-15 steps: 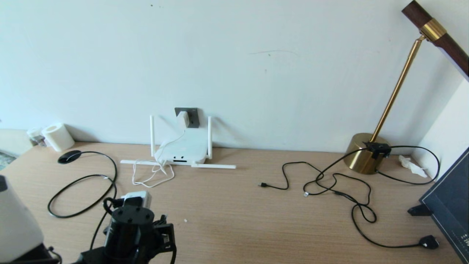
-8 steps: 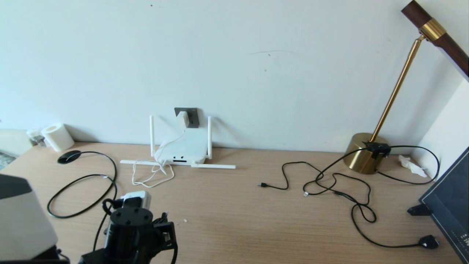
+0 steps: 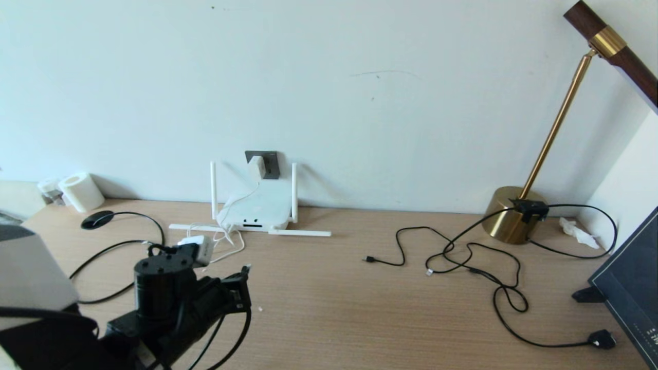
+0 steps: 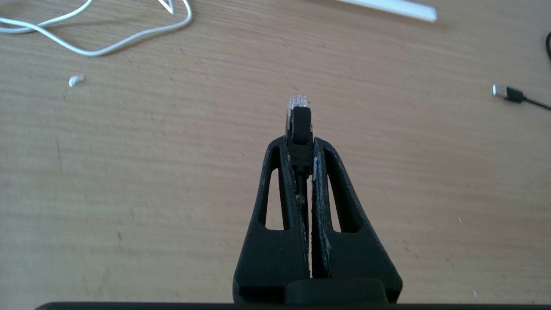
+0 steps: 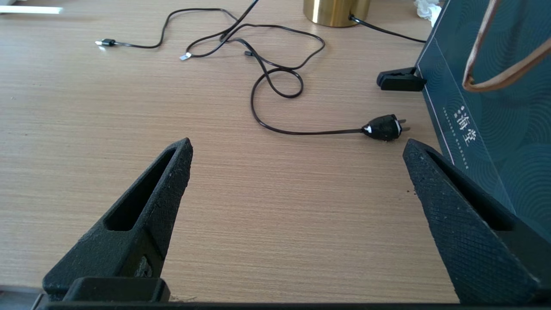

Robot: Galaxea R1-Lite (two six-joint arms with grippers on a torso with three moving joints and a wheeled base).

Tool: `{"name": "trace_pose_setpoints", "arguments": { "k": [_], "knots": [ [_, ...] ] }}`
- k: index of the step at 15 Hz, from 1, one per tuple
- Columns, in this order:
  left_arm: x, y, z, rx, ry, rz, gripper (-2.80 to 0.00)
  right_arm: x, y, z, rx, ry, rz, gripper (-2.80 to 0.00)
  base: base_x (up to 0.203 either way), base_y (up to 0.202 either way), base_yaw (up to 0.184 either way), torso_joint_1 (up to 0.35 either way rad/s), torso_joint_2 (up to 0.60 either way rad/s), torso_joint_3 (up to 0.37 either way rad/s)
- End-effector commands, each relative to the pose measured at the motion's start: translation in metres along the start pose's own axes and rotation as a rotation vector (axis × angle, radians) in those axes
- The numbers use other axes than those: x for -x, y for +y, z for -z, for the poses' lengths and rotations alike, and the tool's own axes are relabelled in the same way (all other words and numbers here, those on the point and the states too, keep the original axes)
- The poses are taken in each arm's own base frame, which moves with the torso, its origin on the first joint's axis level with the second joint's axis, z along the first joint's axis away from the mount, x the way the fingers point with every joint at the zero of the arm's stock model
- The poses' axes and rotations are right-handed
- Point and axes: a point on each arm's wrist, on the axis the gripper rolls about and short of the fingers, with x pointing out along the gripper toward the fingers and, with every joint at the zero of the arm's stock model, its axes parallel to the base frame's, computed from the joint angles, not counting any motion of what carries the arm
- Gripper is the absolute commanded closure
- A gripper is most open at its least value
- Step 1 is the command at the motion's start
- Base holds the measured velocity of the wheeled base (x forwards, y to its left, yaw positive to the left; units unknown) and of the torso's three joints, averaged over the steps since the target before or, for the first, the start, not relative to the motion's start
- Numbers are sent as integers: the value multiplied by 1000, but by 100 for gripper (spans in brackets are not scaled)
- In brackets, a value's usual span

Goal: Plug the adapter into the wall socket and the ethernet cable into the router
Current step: Align cable and router interface

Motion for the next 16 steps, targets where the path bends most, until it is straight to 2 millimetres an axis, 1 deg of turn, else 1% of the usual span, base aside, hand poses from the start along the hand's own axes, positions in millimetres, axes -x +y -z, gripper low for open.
{"name": "trace_pose_setpoints", "arguments": {
  "k": [1, 3, 6, 10, 13, 16],
  "knots": [
    [-16, 28, -4, 32, 13, -1, 0, 0, 0, 0, 0, 3, 0, -280, 0, 0, 0, 0, 0, 0],
    [-34, 45, -2, -8, 28, -17, 0, 0, 0, 0, 0, 3, 0, -280, 0, 0, 0, 0, 0, 0],
    [-54, 49, -9, -21, -4, -2, 0, 0, 0, 0, 0, 3, 0, -280, 0, 0, 0, 0, 0, 0],
    [-77, 55, -7, -15, -10, -18, 0, 0, 0, 0, 0, 3, 0, -280, 0, 0, 0, 0, 0, 0],
    [-84, 53, -4, -17, -6, -13, 0, 0, 0, 0, 0, 3, 0, -280, 0, 0, 0, 0, 0, 0],
    [-83, 53, -5, -18, -10, -17, 0, 0, 0, 0, 0, 3, 0, -280, 0, 0, 0, 0, 0, 0]
  ]
}}
